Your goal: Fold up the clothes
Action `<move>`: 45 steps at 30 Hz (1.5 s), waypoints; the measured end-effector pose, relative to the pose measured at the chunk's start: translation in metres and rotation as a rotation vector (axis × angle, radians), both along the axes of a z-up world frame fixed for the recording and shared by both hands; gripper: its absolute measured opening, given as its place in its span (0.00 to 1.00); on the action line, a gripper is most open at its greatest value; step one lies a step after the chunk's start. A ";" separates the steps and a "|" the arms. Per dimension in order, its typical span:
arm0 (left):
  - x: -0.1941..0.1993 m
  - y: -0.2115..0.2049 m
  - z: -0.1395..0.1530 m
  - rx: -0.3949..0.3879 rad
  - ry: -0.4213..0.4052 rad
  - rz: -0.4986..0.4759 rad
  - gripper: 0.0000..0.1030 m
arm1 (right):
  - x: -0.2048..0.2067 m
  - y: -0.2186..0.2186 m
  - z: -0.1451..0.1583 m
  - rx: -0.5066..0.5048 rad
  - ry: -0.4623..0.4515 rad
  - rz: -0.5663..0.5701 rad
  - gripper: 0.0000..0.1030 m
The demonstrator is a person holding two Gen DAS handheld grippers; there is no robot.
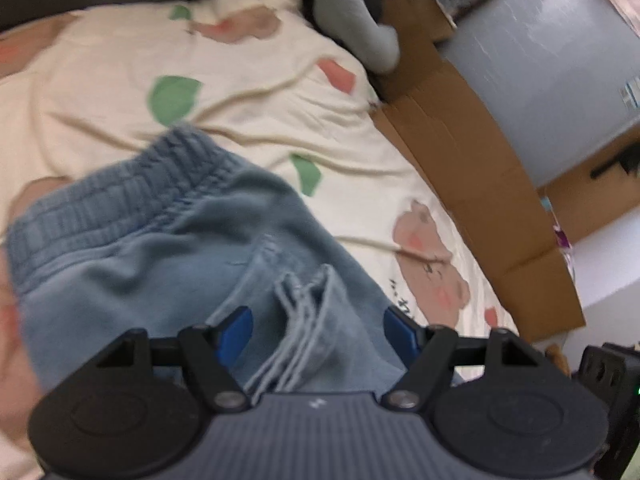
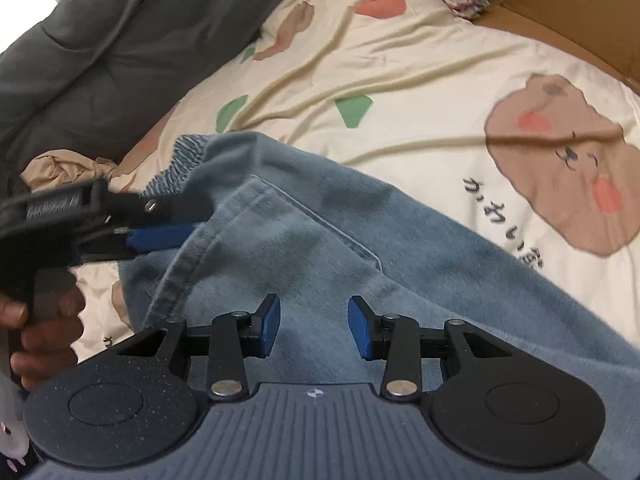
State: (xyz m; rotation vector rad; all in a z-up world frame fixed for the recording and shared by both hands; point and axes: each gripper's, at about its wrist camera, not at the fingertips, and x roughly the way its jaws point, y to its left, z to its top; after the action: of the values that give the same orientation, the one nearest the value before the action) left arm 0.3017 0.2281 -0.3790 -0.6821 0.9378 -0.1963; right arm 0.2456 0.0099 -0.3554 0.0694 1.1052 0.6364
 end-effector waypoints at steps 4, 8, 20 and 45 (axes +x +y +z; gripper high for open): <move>0.012 -0.011 -0.009 -0.013 0.035 -0.048 0.64 | -0.005 -0.002 -0.006 0.004 0.008 -0.015 0.40; 0.023 -0.009 -0.022 -0.061 0.079 -0.047 0.56 | -0.007 -0.006 -0.011 0.021 0.024 -0.043 0.40; 0.033 -0.013 -0.003 -0.081 -0.043 -0.066 0.16 | -0.012 -0.013 -0.004 0.034 0.002 -0.090 0.40; 0.076 0.007 -0.008 0.048 -0.020 -0.140 0.53 | -0.016 -0.040 -0.009 -0.011 -0.016 -0.195 0.41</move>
State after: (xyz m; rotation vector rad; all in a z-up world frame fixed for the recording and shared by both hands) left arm 0.3777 0.2352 -0.3875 -0.5693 0.9694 -0.3028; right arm 0.2291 -0.0301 -0.3647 0.1606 1.0710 0.4555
